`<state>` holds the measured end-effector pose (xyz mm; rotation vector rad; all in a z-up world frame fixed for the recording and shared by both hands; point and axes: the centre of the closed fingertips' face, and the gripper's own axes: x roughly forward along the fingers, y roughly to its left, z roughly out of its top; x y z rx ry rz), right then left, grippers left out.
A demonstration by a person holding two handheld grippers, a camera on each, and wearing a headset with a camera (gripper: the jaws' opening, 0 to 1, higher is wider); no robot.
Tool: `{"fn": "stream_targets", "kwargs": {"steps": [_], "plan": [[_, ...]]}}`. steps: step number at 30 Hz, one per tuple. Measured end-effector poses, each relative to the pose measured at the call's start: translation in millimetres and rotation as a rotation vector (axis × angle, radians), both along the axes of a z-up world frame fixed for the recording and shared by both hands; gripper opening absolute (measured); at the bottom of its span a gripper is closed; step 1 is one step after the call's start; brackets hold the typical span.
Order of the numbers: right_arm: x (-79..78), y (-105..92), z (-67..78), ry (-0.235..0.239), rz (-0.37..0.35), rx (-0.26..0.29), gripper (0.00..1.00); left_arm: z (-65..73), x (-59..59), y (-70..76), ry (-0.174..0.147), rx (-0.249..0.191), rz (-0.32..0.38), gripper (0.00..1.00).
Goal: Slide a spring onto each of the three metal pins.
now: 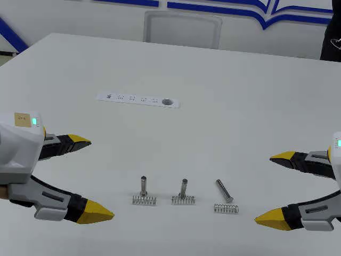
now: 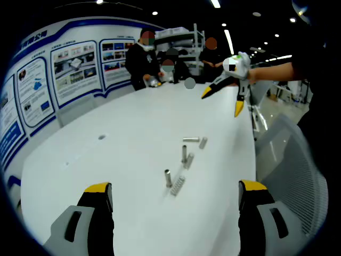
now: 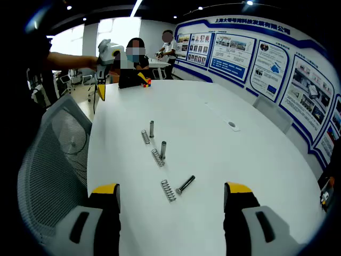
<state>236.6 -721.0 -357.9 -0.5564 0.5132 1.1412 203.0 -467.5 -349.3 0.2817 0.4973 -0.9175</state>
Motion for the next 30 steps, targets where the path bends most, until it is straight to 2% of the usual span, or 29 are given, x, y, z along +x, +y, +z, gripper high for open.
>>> {"fn": "stream_targets", "kwargs": {"steps": [10, 19, 23, 30], "plan": [[-0.7, -2.2, -1.0, 0.002, -0.013, 0.005, 0.81, -1.4, -0.9, -0.9, 0.003, 0.008, -0.002, 1.0], [-0.5, -0.5, -1.0, 0.007, -0.019, 0.017, 0.81, 0.6, 1.2, -1.4, 0.0, -0.01, 0.011, 1.0], [1.7, 0.0, -1.9, 0.005, -0.025, 0.015, 0.8, 4.1, 1.7, -4.8, -0.001, -0.042, 0.011, 1.0], [3.5, 2.6, -4.8, 0.015, -0.032, 0.017, 0.79, 2.5, 1.9, -1.8, 0.002, -0.043, 0.013, 1.0]]}}
